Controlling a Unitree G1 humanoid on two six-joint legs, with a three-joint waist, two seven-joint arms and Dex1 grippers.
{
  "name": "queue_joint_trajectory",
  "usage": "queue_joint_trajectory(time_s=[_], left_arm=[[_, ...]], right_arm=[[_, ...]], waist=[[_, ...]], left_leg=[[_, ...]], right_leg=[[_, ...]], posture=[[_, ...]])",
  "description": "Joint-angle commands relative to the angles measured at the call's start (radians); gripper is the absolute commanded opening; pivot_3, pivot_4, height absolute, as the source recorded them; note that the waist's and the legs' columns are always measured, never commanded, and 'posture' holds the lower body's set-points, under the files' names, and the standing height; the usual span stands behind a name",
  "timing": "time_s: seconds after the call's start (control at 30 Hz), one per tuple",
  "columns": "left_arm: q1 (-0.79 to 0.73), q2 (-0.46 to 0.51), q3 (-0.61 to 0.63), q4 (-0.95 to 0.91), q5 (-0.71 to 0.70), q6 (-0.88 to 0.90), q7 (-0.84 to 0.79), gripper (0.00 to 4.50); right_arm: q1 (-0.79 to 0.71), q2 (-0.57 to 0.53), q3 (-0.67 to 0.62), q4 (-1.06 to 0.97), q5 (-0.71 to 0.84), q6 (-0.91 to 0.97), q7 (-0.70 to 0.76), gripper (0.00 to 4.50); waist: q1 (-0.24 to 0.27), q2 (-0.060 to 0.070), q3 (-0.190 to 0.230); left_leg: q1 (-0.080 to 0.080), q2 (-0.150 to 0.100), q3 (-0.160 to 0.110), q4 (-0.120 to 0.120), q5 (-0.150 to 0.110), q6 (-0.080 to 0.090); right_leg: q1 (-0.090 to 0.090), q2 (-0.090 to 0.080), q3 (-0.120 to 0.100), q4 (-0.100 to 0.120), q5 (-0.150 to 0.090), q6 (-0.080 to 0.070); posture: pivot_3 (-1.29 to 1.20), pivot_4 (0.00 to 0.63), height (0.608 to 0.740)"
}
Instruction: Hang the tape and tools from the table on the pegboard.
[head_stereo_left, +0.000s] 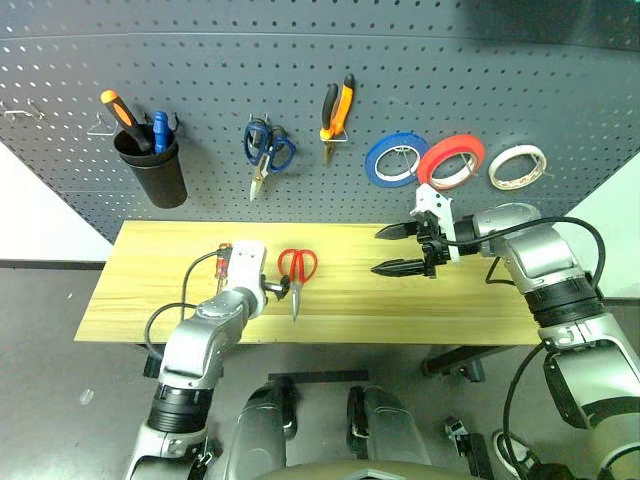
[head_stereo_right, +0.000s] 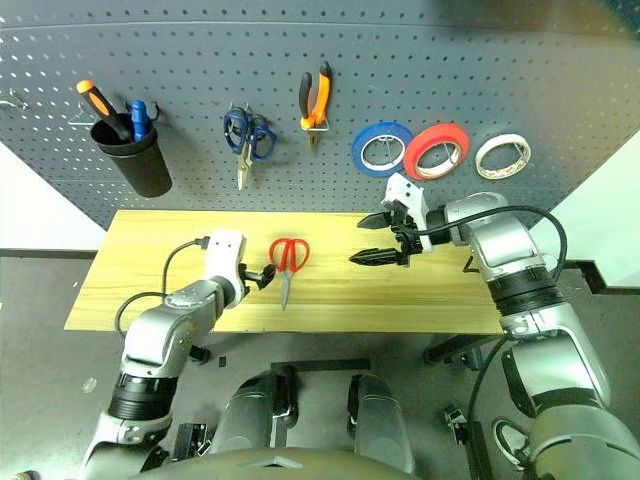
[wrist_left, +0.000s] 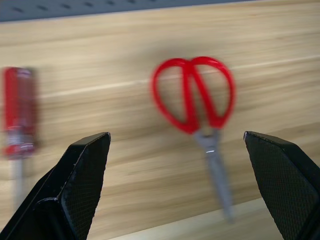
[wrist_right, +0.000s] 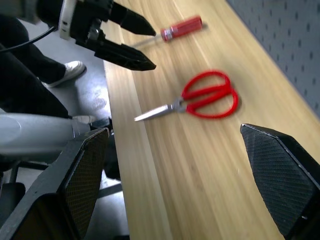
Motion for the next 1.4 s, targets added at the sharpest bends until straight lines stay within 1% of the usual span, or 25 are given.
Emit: queue_joint_trajectory(time_s=[0.03, 0.2, 0.33, 0.43, 0.5, 0.73, 0.9, 1.0, 1.17, 1.4], left_arm=[[-0.039, -0.023, -0.001, 0.023, 0.007, 0.045, 0.007, 4.49], [-0.076, -0.081, 0.033, 0.064, 0.020, 0.136, 0.057, 4.49], [-0.083, -0.094, 0.030, 0.083, 0.045, 0.156, 0.079, 4.49], [-0.085, -0.121, 0.049, 0.097, 0.062, 0.152, 0.111, 4.49], [-0.091, -0.144, 0.067, 0.108, 0.060, 0.146, 0.120, 4.49], [-0.105, -0.172, 0.054, 0.114, 0.075, 0.161, 0.128, 4.49], [-0.127, -0.169, 0.034, 0.175, 0.115, 0.145, 0.146, 4.49], [-0.166, -0.176, 0.041, 0.232, 0.129, 0.127, 0.152, 4.49], [-0.242, -0.206, 0.086, 0.342, 0.132, 0.126, 0.170, 4.49], [-0.250, -0.250, 0.075, 0.370, 0.151, 0.127, 0.189, 4.49]], right_arm=[[-0.006, 0.017, -0.015, 0.020, -0.013, -0.022, -0.017, 4.44], [-0.010, 0.032, -0.016, 0.063, -0.038, -0.120, -0.002, 4.44], [-0.031, 0.035, -0.005, 0.094, -0.060, -0.153, 0.023, 4.44], [-0.044, 0.049, -0.015, 0.113, -0.061, -0.181, 0.033, 4.44], [-0.043, 0.053, -0.016, 0.124, -0.070, -0.228, 0.042, 4.44], [-0.045, 0.059, -0.009, 0.137, -0.102, -0.286, 0.051, 4.44], [-0.059, 0.064, -0.016, 0.164, -0.124, -0.312, 0.035, 4.44], [-0.061, 0.065, -0.028, 0.188, -0.132, -0.346, 0.015, 4.44], [-0.033, 0.055, -0.043, 0.157, -0.119, -0.327, -0.005, 4.44], [-0.010, 0.038, -0.053, 0.124, -0.119, -0.310, -0.019, 4.44]], waist=[[-0.003, 0.000, 0.010], [-0.006, -0.001, 0.035], [-0.009, -0.002, 0.054], [-0.018, -0.002, 0.065], [-0.024, -0.002, 0.066], [-0.030, -0.002, 0.079], [-0.030, -0.002, 0.086], [-0.030, -0.003, 0.090], [-0.032, -0.003, 0.092], [-0.035, -0.002, 0.093]], left_leg=[[0.000, 0.000, 0.000, 0.000, 0.000, 0.000], [0.000, 0.000, 0.000, 0.001, 0.000, 0.000], [0.000, 0.000, 0.000, 0.001, 0.000, 0.000], [0.000, 0.000, 0.000, 0.001, 0.000, 0.000], [-0.001, 0.000, 0.000, 0.001, 0.000, 0.000], [-0.001, 0.000, 0.000, 0.001, 0.000, 0.000], [-0.001, 0.000, 0.000, 0.000, 0.000, 0.000], [-0.001, 0.000, 0.000, 0.000, 0.000, 0.000], [-0.002, 0.000, 0.000, 0.000, 0.000, 0.000], [-0.002, 0.000, 0.000, -0.001, 0.000, 0.000]], right_leg=[[0.000, 0.000, 0.000, 0.000, 0.000, 0.000], [0.000, 0.000, 0.000, 0.000, 0.000, 0.000], [0.000, 0.000, 0.000, 0.000, 0.000, 0.000], [0.000, 0.000, 0.000, 0.000, 0.000, 0.000], [0.000, -0.001, 0.000, 0.000, 0.000, 0.001], [0.000, 0.000, 0.000, 0.000, 0.000, 0.001], [-0.001, -0.001, 0.000, 0.000, 0.000, 0.001], [-0.001, -0.001, 0.000, 0.000, 0.000, 0.001], [-0.002, -0.001, 0.000, -0.001, 0.000, 0.001], [-0.002, -0.001, 0.000, -0.001, -0.001, 0.002]], posture=[[-0.05, 0.301, 0.730], [-0.08, 0.322, 0.730], [-0.09, 0.335, 0.730], [-0.10, 0.343, 0.730], [-0.10, 0.345, 0.730], [-0.11, 0.345, 0.730], [-0.12, 0.347, 0.730], [-0.12, 0.347, 0.730], [-0.13, 0.344, 0.730], [-0.15, 0.346, 0.730]])
